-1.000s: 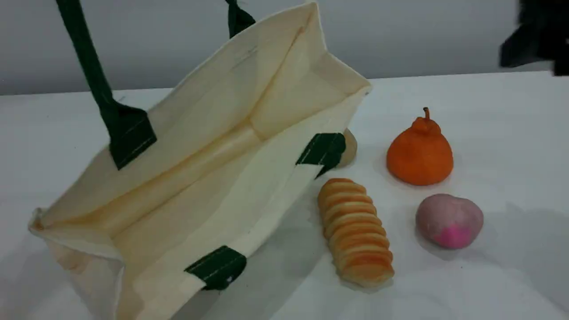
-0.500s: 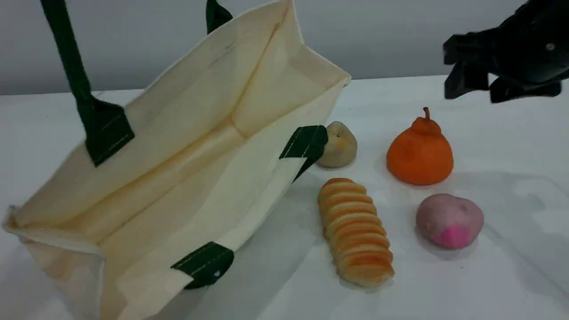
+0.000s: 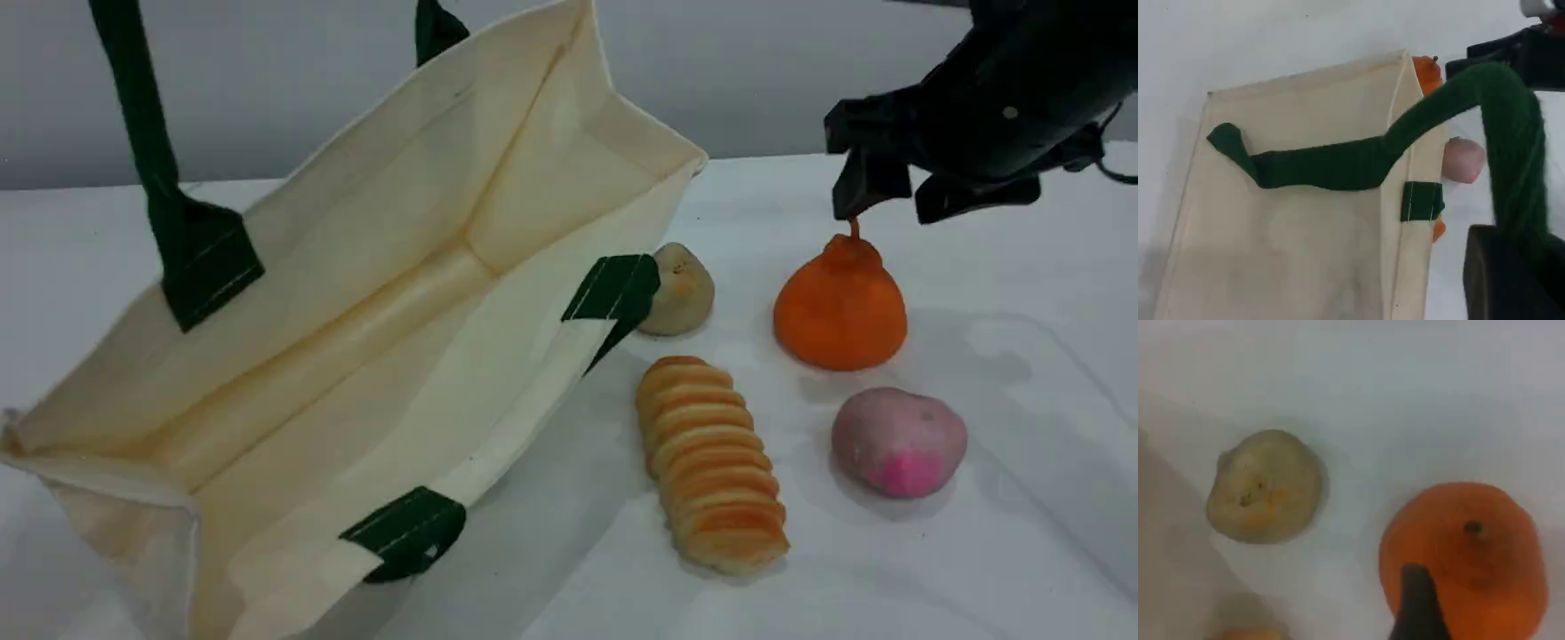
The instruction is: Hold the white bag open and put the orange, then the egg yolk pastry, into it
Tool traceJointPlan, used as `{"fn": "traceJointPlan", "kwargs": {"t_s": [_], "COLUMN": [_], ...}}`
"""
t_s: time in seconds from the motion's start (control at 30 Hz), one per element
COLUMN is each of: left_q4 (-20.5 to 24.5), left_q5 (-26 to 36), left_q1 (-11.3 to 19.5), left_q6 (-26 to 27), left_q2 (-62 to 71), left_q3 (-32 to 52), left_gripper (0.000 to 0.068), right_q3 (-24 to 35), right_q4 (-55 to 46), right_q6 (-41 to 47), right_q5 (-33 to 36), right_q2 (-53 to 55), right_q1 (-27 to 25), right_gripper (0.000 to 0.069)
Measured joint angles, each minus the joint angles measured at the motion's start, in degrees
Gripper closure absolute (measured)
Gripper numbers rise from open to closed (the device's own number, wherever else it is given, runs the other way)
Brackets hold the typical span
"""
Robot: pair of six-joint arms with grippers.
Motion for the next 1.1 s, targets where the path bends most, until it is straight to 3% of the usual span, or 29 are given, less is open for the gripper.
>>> {"fn": "traceJointPlan", "kwargs": {"t_s": [0.37,0.67,0.77,0.9,0.93,1.1], "left_q4": [0.0,0.0,0.0,0.0,0.0,0.0], "left_q5": [-0.1,-0.1,-0.1,-0.1,-0.1,-0.1], "left_q1": [0.0,0.0,0.0,0.0,0.0,0.0], "left_q6": [0.0,0.0,0.0,0.0,0.0,0.1], "left_q2": [0.0,0.0,0.0,0.0,0.0,0.0], "left_q3": [0.0,0.0,0.0,0.0,0.0,0.0], "left_gripper": [0.0590,0.0590,0.0590,0.0590,0.0590,0.0590], "right_q3": [-5.8,-6.2,-6.2,-6.2,-6.2,-6.0], "right_q4": [0.0,0.0,0.0,-0.1,-0.1,-1.7], "right_q6": [-0.7,-1.5,-1.6,-1.5,-1.4,-1.3], "right_q5": [0.4,-2.6,-2.0,-1.1,-0.4,5.5], "right_q2": [7.7,14.2,14.2,14.1,13.8,10.1], "right_q1": [0.0,0.0,0.0,0.0,0.0,-0.6], "right_gripper": [0.0253,0.0265,0.0353,0.0596,0.0629,0.0661]}}
